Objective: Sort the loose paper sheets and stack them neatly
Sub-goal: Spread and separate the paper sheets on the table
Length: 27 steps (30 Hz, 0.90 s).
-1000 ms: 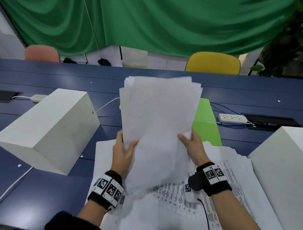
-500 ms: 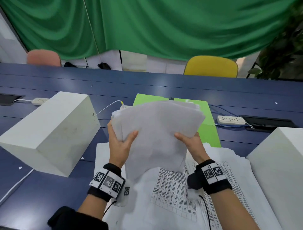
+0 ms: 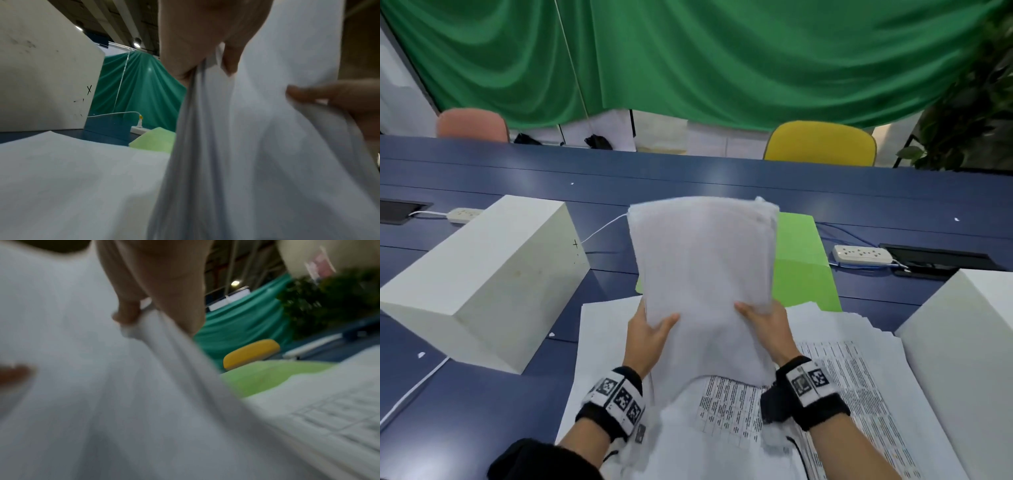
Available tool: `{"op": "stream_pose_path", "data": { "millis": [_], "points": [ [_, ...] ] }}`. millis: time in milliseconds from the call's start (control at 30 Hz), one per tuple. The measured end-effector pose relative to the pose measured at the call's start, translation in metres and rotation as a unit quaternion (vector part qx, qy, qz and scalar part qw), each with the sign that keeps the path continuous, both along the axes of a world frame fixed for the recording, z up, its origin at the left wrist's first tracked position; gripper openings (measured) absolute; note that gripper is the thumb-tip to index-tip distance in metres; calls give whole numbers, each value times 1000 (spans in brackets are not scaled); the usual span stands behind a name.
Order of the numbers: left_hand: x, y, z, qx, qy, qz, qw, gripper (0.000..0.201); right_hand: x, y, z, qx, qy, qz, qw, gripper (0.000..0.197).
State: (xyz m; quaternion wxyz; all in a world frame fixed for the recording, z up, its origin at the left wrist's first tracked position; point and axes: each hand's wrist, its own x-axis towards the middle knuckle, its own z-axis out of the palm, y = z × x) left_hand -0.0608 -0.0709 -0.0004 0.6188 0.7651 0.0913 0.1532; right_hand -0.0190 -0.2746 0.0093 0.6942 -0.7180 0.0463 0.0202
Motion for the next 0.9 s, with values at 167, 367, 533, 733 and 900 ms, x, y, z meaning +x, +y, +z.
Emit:
{"op": "stream_pose_path", "data": {
  "millis": [167, 367, 533, 733, 900],
  "points": [
    [15, 8, 4, -29, 8, -77, 997, 50, 17, -25, 8, -37, 13, -3, 999, 31],
    [4, 4, -73, 35, 235, -97, 966, 52, 4, -71, -50, -460, 221, 50, 858, 54],
    [8, 8, -92, 30, 289, -89, 953, 40, -23, -76, -78, -568, 285, 94, 767, 87],
    [10, 8, -93, 32, 292, -91, 952, 41, -22, -65, -78, -665, 241, 108, 699, 50],
    [9, 9, -97, 29, 292, -80, 953, 42, -10, -68, -39, -622, 159, 41, 765, 30]
  ]
}}
